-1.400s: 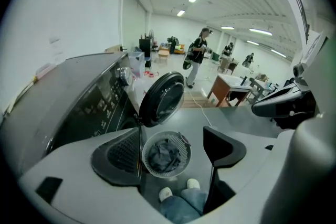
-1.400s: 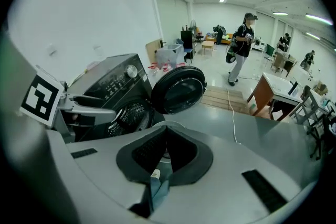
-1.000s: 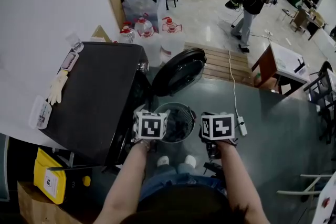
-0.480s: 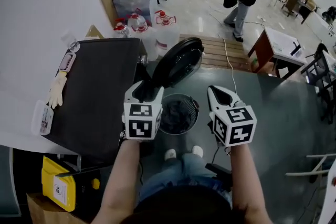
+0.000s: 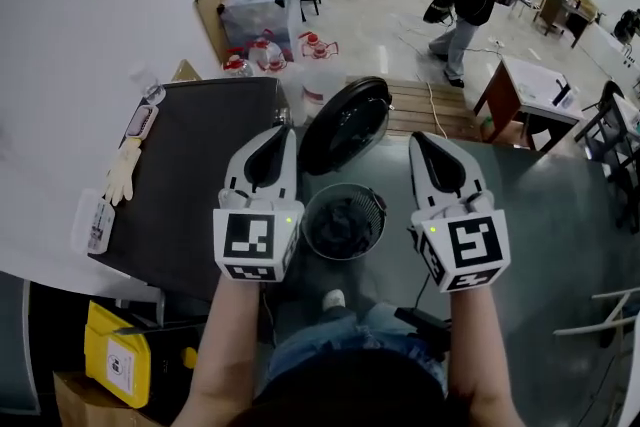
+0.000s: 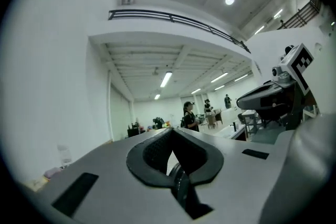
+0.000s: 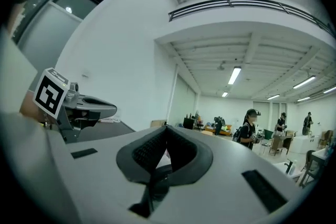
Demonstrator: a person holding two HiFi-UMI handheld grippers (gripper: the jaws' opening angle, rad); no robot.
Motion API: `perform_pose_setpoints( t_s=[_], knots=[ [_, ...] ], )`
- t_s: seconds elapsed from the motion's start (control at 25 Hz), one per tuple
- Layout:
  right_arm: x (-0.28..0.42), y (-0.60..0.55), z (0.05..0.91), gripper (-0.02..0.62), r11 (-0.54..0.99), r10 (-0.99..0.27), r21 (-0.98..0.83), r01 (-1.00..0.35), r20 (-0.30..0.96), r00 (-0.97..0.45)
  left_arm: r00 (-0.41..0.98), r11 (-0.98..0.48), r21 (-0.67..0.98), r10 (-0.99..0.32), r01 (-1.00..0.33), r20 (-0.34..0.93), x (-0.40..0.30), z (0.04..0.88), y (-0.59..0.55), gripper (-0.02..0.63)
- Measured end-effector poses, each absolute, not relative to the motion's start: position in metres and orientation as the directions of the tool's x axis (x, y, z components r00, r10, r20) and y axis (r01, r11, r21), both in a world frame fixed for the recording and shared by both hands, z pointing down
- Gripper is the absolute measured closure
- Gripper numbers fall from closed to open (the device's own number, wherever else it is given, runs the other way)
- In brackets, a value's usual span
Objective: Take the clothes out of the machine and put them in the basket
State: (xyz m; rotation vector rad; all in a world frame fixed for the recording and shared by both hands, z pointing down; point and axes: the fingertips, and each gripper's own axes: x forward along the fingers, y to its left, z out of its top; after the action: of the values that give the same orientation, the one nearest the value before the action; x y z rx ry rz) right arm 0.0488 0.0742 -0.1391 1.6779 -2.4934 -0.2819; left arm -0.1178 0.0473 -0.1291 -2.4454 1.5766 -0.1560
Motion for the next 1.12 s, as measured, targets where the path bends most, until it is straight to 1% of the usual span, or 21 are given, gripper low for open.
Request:
perform_pose_setpoints(
  t_s=[0.16,0.36,0.52,0.6,0.8,1.12],
  knots=[
    [0.047,0.089,-0.157,0.594,0.397,-0.905,0.243,-0.885,-0.056,-0.422,0.393,-0.359,-0.273,-0.916,-0.892,-0.081,-0.118,-0.146,0.067,0.603],
    [0.052,0.115,-0.16,0.594,0.443,-0.876,0.273,-0.854,-0.072,-0.477,0.325,-0.281,-0.291,-0.938,-0.915,-0.117,-0.113,-0.151,0.097,0.603],
    [0.065,0.145,-0.157,0.595,0.524,-0.838,0.188,-0.83,-0.057,-0.542,0.243,-0.205,-0.265,-0.963,-0.942,-0.117,-0.103,-0.15,0.127,0.603],
    [0.073,0.16,-0.153,0.595,0.547,-0.827,0.175,-0.819,-0.042,-0.561,0.211,-0.173,-0.276,-0.971,-0.946,-0.114,-0.096,-0.149,0.146,0.603],
    [0.091,0.189,-0.147,0.595,0.556,-0.819,0.194,-0.809,-0.039,-0.572,0.163,-0.12,-0.289,-0.978,-0.95,-0.129,-0.079,-0.153,0.192,0.603],
    [0.13,0.227,-0.151,0.595,0.568,-0.803,0.214,-0.795,-0.069,-0.593,0.088,-0.036,-0.326,-0.986,-0.945,-0.145,-0.054,-0.159,0.239,0.603]
  ],
)
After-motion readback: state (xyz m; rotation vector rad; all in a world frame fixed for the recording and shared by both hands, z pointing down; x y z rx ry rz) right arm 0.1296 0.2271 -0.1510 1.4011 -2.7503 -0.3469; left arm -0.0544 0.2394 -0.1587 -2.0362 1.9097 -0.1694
